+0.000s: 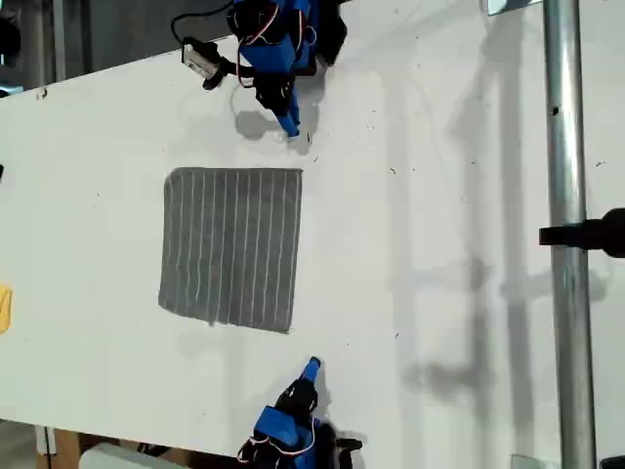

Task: Grasp corners of a towel and fold twice.

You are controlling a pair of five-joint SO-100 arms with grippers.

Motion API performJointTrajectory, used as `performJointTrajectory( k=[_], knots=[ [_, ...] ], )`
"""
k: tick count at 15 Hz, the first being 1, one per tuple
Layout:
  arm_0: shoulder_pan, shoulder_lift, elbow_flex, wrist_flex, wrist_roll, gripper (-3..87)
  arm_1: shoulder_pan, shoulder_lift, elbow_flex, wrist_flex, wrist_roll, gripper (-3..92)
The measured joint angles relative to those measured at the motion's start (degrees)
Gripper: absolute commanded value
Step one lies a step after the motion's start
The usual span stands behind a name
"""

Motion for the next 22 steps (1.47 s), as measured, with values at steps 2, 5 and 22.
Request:
performJointTrajectory(
  k=[2, 5, 22],
  knots=[
    [-6.6, 0.0, 0.0, -0.5, -7.2, -2.8, 0.0, 0.0, 0.0, 0.0, 0.0, 2.5],
    [-17.9, 0.2, 0.3, -0.7, -24.9, -2.1, -0.3, 0.0, 0.0, 0.0, 0.0, 1.6],
    [-19.7, -80.3, -85.5, 19.1, -5.4, -2.8, 0.9, -77.6, -77.1, 4.3, -24.0, -0.3]
  ],
)
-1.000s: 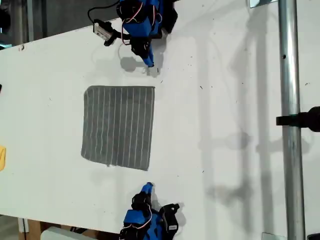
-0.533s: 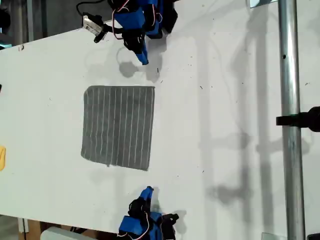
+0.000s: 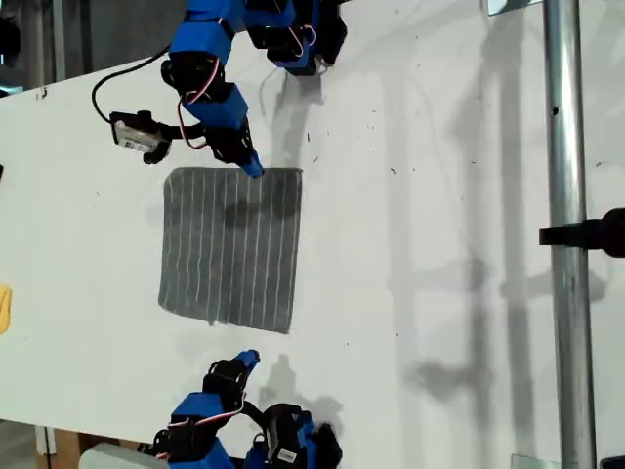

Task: Grasp corners of a towel and fold twice.

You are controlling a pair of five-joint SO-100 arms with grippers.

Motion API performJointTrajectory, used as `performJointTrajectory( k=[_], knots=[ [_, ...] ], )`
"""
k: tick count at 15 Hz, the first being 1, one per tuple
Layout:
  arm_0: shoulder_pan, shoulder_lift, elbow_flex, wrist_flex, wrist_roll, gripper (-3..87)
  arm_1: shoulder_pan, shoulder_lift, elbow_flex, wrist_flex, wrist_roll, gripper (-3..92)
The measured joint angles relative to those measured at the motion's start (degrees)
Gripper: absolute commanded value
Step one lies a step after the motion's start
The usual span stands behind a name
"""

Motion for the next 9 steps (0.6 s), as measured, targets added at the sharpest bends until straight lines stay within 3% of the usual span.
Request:
performJointTrajectory(
  k=[1, 2, 3, 5, 9],
  knots=[
    [-1.1, -1.5, -1.7, 0.5, 0.6, -2.8, 0.5, -6.2, -5.8, 2.2, -2.9, 1.5],
    [-2.5, -1.7, -2.2, 1.1, 1.0, -2.8, 1.1, -10.5, -9.1, 3.6, -6.2, 21.3],
    [-3.5, -1.7, -2.5, 1.3, 1.0, -2.8, 2.0, -13.6, -11.4, 4.9, -8.8, 33.0],
    [-3.8, -1.7, -2.5, 1.3, 0.8, -2.6, 3.9, -16.9, -14.5, 9.3, -14.6, 39.4],
    [-3.8, -1.7, -0.7, 0.8, 0.4, -2.6, 5.7, -18.5, -12.9, 13.4, -25.0, 42.8]
  ],
)
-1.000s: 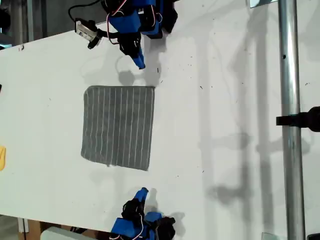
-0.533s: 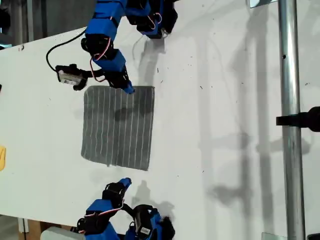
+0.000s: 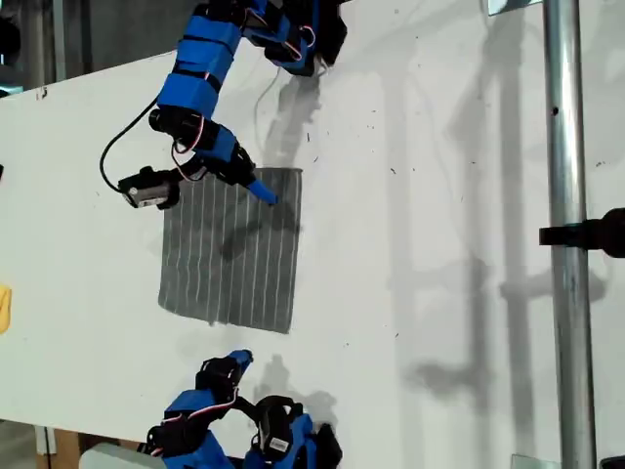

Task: Grasp corners of a towel and fold twice.

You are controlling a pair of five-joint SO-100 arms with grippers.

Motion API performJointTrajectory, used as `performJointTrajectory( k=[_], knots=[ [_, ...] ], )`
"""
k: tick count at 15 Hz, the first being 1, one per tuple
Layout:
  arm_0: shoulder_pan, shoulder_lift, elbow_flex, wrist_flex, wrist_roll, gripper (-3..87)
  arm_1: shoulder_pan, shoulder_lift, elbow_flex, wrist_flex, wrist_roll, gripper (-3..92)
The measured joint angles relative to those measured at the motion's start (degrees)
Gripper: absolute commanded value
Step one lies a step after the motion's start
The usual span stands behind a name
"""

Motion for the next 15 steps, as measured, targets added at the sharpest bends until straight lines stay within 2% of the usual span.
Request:
performJointTrajectory(
  k=[4, 10, 11, 12, 13, 15],
  knots=[
    [0.0, 0.0, 1.7, -0.8, -1.2, -2.6, 0.0, -1.5, 9.3, -6.2, -4.8, 40.9],
    [0.2, 0.3, 8.2, -4.4, -4.2, -2.6, 4.0, -9.7, 27.1, -27.6, -8.1, 37.0],
    [0.8, 0.8, 9.5, -5.1, -4.8, -2.6, 4.7, -13.8, 27.1, -30.8, -8.1, 33.6],
    [1.3, 1.4, 10.7, -6.0, -5.4, -2.7, 5.3, -16.9, 26.3, -31.5, -8.3, 23.3],
    [1.4, 2.1, 11.8, -5.9, -5.6, -2.7, 5.4, -19.0, 24.3, -31.5, -8.4, 7.6],
    [1.4, 3.8, 13.2, -6.3, -6.0, -2.7, 5.7, -20.2, 22.2, -31.6, -8.3, 3.7]
  ],
)
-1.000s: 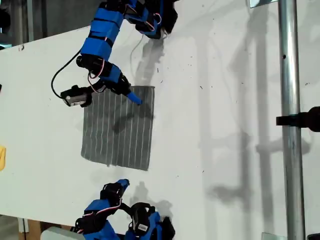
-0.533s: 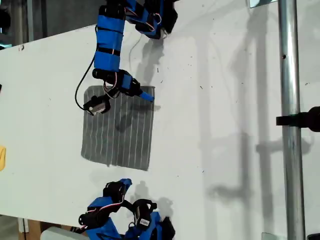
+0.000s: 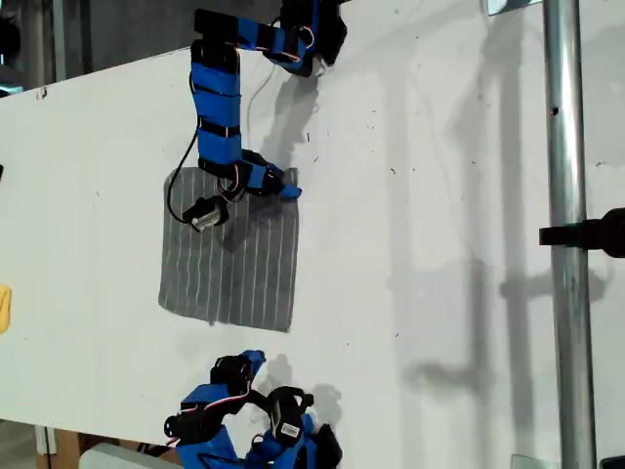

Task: Grasp corners of a towel and fold twice.

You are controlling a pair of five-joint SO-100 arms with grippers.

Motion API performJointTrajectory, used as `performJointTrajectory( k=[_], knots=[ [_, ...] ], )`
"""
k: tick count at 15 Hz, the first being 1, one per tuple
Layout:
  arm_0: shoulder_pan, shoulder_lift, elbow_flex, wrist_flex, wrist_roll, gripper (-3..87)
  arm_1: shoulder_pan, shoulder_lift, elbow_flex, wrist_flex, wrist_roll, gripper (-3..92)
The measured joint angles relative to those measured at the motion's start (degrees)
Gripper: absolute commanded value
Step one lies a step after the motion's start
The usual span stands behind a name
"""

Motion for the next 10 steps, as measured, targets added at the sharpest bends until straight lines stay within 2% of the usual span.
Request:
performJointTrajectory(
  k=[1, 3, 4, 5, 6, 10],
  knots=[
    [0.0, 0.6, 0.1, 0.2, 0.0, -2.7, -0.1, -0.4, -1.1, -0.7, 0.0, -0.2],
    [0.0, 0.8, 0.1, 0.2, -0.1, -2.5, -1.2, -1.7, -3.2, -0.3, 0.0, -0.2],
    [0.1, 0.8, 0.1, 0.2, -0.3, 1.6, -1.7, -2.3, -4.2, 0.0, 0.0, -0.2],
    [0.4, 0.8, 0.1, 0.2, 0.1, 13.6, -1.9, -2.5, -4.7, 0.1, 0.0, -0.2],
    [0.4, 0.7, 0.1, 0.2, 1.5, 20.5, -2.1, -2.6, -4.8, 0.1, 0.0, -0.2],
    [-0.6, -1.6, -4.5, -0.3, 13.0, 26.4, -2.5, -2.6, -4.9, 0.7, 0.0, -0.2]
  ],
)
